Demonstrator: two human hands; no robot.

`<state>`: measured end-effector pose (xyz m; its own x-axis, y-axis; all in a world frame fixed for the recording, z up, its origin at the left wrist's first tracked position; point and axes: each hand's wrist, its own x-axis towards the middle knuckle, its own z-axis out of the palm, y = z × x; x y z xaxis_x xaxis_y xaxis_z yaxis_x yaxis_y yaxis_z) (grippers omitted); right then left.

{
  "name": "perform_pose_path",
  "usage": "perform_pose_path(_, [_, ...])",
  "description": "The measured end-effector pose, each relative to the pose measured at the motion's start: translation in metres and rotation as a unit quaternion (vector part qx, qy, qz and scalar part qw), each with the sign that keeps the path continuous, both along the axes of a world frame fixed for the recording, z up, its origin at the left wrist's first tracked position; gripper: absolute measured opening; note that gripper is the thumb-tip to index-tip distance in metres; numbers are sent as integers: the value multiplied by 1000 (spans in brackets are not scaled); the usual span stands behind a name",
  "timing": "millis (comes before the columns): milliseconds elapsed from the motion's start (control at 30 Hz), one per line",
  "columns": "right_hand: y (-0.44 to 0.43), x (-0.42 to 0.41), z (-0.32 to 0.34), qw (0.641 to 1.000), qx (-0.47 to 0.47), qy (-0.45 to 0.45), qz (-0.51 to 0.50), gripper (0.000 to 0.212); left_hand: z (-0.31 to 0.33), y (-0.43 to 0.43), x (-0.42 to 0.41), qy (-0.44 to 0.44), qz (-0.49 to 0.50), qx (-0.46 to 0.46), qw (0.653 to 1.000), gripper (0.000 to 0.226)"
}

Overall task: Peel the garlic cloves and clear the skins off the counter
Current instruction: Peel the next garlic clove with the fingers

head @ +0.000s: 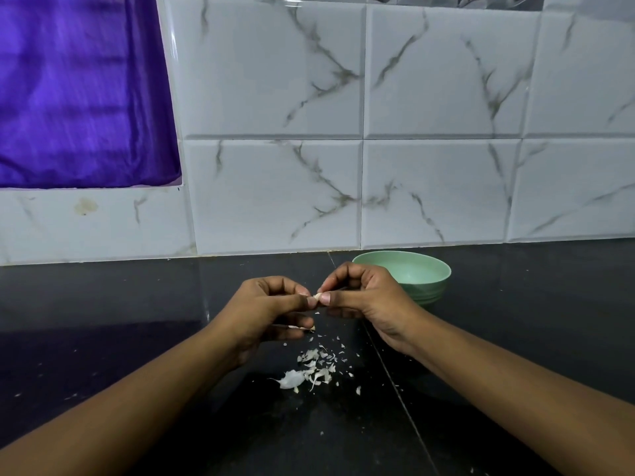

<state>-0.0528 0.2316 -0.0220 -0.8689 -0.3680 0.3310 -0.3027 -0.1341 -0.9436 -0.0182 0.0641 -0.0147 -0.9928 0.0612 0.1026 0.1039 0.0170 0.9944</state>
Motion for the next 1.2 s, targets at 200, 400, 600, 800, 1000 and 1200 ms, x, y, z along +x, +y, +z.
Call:
perform_pose_path(200, [1, -1, 1, 1000, 4, -5, 22, 19, 2, 0, 1, 27, 4, 2, 1000, 12])
perform_pose_path(400, [2, -1, 1, 998, 37, 9, 43, 18, 2, -1, 0, 26, 21, -3, 999, 11])
perform_pose_path(600, [8, -4, 7, 998, 61, 24, 25, 17, 7, -13, -2, 12, -1, -160, 987, 14])
perform_pose_path(800, [11, -7, 10, 989, 138, 46, 10, 13, 12, -21, -4, 158, 19, -435, 886, 2])
perform_pose_path(1000, [13, -9, 11, 992, 126, -1, 31, 6, 14, -19, 2, 187, 42, -432, 881, 23])
perform_pose_path(1200, [15, -6, 14, 991, 105, -55, 62, 9, 14, -16, 2, 149, -24, -407, 901, 12])
